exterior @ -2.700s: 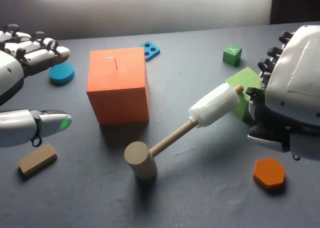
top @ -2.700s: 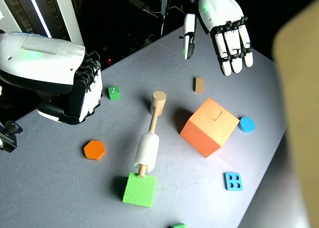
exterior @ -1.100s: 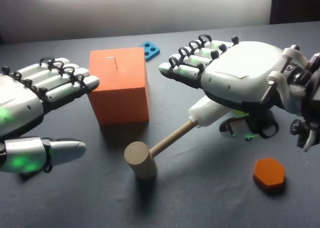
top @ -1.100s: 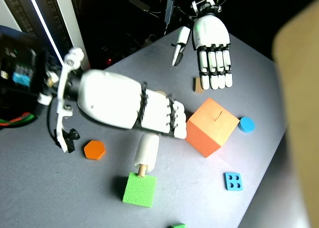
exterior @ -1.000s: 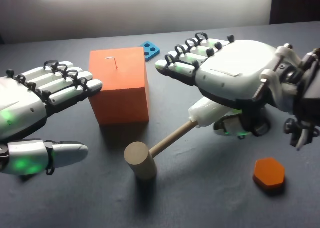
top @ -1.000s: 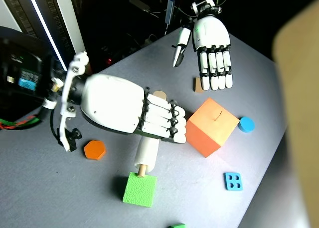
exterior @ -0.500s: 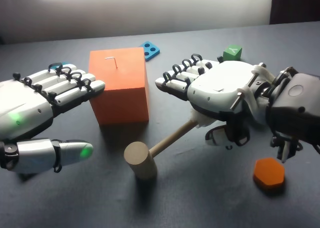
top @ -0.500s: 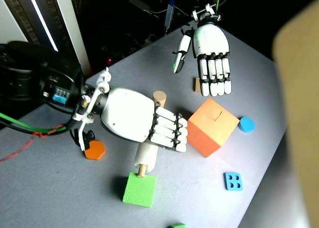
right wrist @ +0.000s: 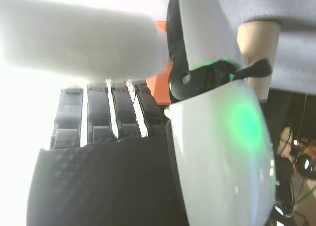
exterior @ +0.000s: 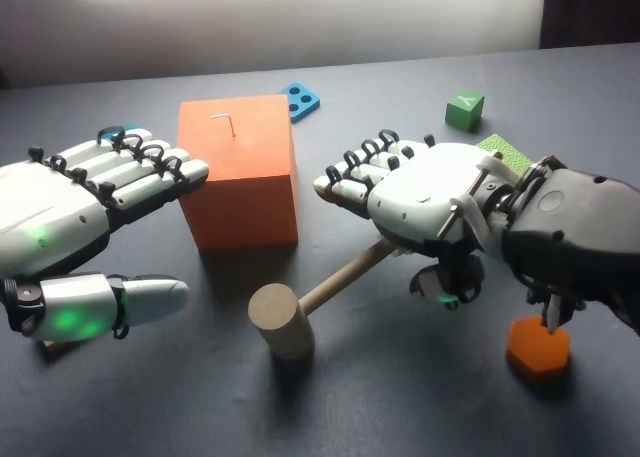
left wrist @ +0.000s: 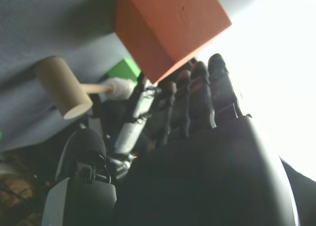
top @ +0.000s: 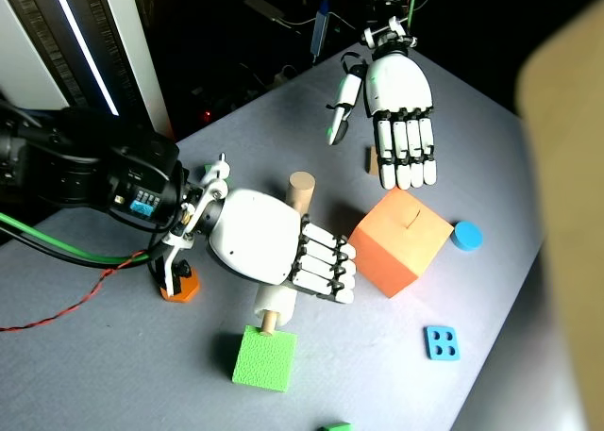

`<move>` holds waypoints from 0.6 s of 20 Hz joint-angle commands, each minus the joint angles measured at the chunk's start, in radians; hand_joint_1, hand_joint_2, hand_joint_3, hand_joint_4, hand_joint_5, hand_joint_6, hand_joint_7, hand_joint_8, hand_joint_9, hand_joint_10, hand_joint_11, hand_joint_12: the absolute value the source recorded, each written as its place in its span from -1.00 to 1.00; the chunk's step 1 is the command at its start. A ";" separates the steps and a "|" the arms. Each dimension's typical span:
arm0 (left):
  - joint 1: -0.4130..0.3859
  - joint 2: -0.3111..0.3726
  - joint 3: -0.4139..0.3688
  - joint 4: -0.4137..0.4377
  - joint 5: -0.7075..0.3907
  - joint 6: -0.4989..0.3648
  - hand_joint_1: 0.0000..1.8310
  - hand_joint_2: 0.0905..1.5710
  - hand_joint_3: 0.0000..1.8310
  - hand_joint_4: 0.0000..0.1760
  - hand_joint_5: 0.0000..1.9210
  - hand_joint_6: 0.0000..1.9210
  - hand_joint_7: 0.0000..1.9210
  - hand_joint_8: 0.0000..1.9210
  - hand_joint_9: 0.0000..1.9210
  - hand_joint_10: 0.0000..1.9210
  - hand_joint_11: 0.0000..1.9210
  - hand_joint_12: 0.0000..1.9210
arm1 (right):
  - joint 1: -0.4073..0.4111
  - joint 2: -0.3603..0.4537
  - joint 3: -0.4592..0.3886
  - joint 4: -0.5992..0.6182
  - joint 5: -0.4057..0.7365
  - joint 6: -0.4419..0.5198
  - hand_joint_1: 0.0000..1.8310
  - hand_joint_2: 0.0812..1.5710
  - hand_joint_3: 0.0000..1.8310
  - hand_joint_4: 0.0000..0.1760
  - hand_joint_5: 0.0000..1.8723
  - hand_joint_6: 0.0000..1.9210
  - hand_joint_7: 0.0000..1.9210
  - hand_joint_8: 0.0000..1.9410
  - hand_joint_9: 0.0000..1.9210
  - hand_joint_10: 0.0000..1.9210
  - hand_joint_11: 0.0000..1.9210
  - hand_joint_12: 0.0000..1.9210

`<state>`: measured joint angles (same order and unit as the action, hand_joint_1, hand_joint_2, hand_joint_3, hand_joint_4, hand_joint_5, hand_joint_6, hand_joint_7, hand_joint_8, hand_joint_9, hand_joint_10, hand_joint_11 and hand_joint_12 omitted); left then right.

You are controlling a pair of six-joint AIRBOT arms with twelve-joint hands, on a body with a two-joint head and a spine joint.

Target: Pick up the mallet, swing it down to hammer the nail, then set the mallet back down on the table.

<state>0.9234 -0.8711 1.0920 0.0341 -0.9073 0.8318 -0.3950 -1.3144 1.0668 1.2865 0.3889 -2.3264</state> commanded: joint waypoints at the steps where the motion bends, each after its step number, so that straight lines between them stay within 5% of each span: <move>1: -0.003 -0.003 0.008 -0.022 -0.119 -0.004 -1.00 0.60 -0.99 -1.00 -1.00 -1.00 -1.00 -1.00 -1.00 -1.00 -1.00 -1.00 | 0.003 -0.001 0.010 -0.038 0.040 -0.002 0.38 0.23 -1.00 -1.00 -0.97 -0.99 -1.00 -1.00 -1.00 -1.00 -0.99 -0.99; 12: -0.016 -0.035 0.028 -0.022 -0.115 -0.003 -1.00 0.60 -1.00 -1.00 -0.97 -0.99 -0.96 -0.99 -0.98 -0.99 -1.00 -1.00 | -0.005 -0.044 0.095 -0.038 -0.003 -0.002 0.41 0.22 -1.00 -1.00 -0.91 -1.00 -0.92 -0.99 -0.97 -0.99 -1.00 -0.80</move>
<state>0.9169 -0.9066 1.1152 0.0292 -0.9070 0.8322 -0.4072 -1.3617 1.1603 1.2804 0.3454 -2.3230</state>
